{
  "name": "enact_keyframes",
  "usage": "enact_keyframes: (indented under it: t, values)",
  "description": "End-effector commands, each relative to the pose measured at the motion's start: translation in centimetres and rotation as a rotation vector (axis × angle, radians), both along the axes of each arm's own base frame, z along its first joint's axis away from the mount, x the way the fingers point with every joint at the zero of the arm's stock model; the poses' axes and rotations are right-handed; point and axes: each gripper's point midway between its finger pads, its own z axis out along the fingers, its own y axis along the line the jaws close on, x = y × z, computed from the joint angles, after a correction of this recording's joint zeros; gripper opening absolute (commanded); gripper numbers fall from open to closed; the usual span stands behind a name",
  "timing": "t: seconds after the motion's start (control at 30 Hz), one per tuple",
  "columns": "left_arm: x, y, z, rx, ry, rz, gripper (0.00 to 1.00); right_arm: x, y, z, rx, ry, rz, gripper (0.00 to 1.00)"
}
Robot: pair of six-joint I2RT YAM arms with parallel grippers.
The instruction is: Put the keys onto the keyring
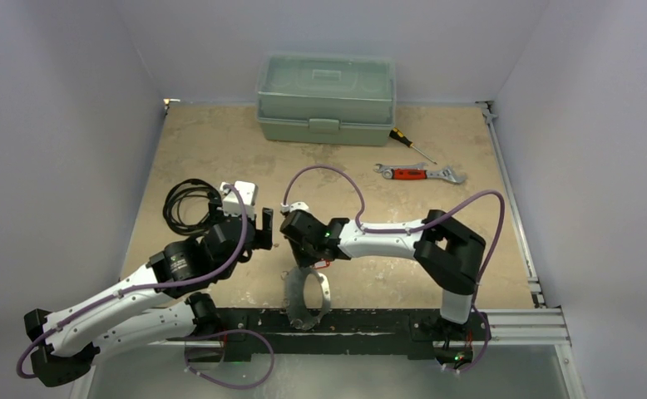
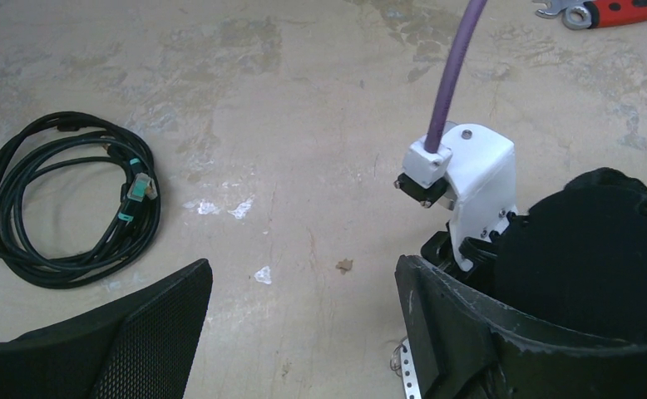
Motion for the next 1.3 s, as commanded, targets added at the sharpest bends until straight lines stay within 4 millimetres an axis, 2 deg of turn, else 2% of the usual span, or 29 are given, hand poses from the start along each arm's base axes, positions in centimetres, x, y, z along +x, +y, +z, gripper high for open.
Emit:
enact_keyframes:
  t: [0.0, 0.13, 0.23, 0.4, 0.5, 0.63, 0.77, 1.0, 1.27]
  values:
    - [-0.1, -0.5, 0.4, -0.016, -0.017, -0.045, 0.81, 0.7, 1.6, 5.6, 0.196, -0.132, 0.033, 0.00]
    - [-0.9, -2.2, 2.3, -0.108, -0.062, -0.181, 0.81, 0.3, 1.6, 10.0, 0.375, -0.232, 0.070, 0.00]
    - [-2.1, -2.6, 5.2, -0.218, -0.152, -0.277, 0.78, 0.0, 1.0, 13.0, 0.487, -0.312, 0.102, 0.00]
    - [-4.5, -4.1, 9.1, -0.402, -0.313, -0.469, 0.75, -0.7, -0.5, 19.8, 0.678, -0.476, 0.150, 0.00]
    - [-5.5, -4.7, 11.0, -0.431, -0.383, -0.552, 0.74, -2.1, -1.9, 24.1, 0.837, -0.572, 0.192, 0.00]
    - [-6.3, -5.9, 13.2, -0.433, -0.439, -0.649, 0.70, -4.4, -4.9, 29.9, 1.081, -0.710, 0.236, 0.00]
    - [-8.1, -8.3, 15.0, -0.454, -0.485, -0.820, 0.61, -6.0, -8.1, 33.4, 1.241, -0.825, 0.239, 0.00]
    - [-11.3, -12.8, 16.5, -0.552, -0.530, -1.104, 0.47, -8.9, -12.0, 36.7, 1.479, -0.920, 0.269, 0.00]
    - [-12.3, -14.5, 17.5, -0.677, -0.572, -1.190, 0.46, -11.0, -14.6, 37.8, 1.681, -0.937, 0.285, 0.00]
